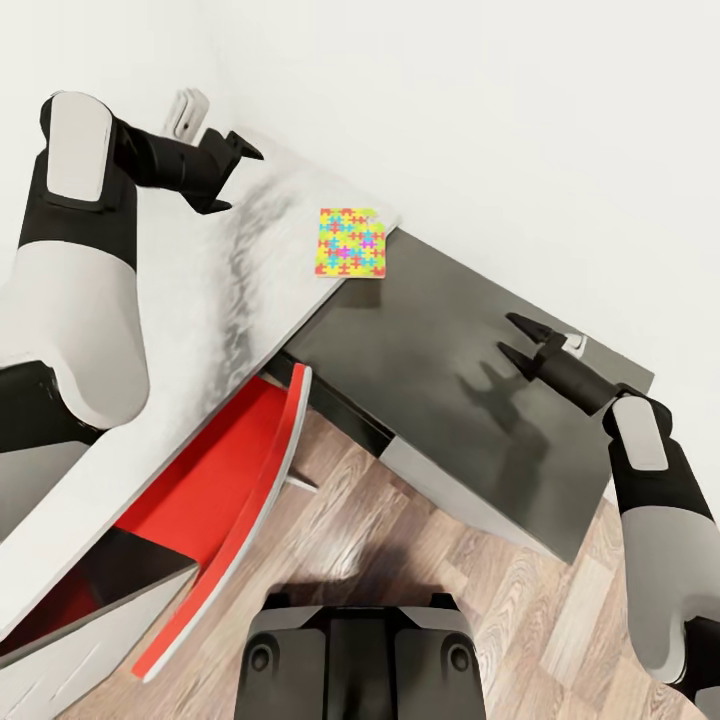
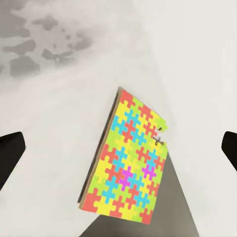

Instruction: Put all the toys in the child's room - the three board games (two on the bed and one on the table), the two jigsaw puzzles on the table, and the tennis ball on the table - inside the toy box on the table in the child's room.

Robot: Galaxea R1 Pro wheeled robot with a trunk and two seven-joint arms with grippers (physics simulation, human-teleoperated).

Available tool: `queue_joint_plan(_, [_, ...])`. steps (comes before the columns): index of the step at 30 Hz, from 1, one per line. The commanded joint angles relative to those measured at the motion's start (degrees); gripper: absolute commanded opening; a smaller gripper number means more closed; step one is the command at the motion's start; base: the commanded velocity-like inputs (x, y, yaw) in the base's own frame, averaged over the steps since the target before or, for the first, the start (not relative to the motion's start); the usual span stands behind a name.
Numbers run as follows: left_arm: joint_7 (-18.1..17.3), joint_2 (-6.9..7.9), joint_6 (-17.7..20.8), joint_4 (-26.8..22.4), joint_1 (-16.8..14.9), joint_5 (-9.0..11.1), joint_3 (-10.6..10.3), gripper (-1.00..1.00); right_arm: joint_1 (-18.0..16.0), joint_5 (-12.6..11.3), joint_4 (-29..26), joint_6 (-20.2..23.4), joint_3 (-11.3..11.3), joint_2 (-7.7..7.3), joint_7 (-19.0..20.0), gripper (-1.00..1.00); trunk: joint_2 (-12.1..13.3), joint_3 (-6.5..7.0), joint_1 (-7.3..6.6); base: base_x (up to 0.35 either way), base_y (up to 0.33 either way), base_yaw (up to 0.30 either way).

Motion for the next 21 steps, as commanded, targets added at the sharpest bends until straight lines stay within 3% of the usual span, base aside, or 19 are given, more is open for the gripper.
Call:
queue_joint_plan(1, [0.6, -0.07, 0.1, 0.0, 0.0, 0.6, 0.2, 1.0, 0.0, 0.0, 0.0, 0.3, -0.1, 0.0, 0.1, 1.0, -0.1, -0.07, 0.03, 0.0, 0.0, 0.057])
queue_joint_plan(10, [0.2, -0.02, 0.2, 0.1, 0.2, 0.7, 0.4, 1.0, 0.0, -0.4, 3.0, 0.1, -0.2, -3.49, 0.6, 1.0, -0.1, -0.07, 0.03, 0.0, 0.0, 0.028])
queue_joint_plan(21, [0.1, 0.02, 0.2, 0.2, 0.3, 0.7, 0.5, 1.0, -0.1, -0.5, 5.7, -0.1, -0.2, -5.17, 0.7, 1.0, -0.1, -0.07, 0.03, 0.0, 0.0, 0.008])
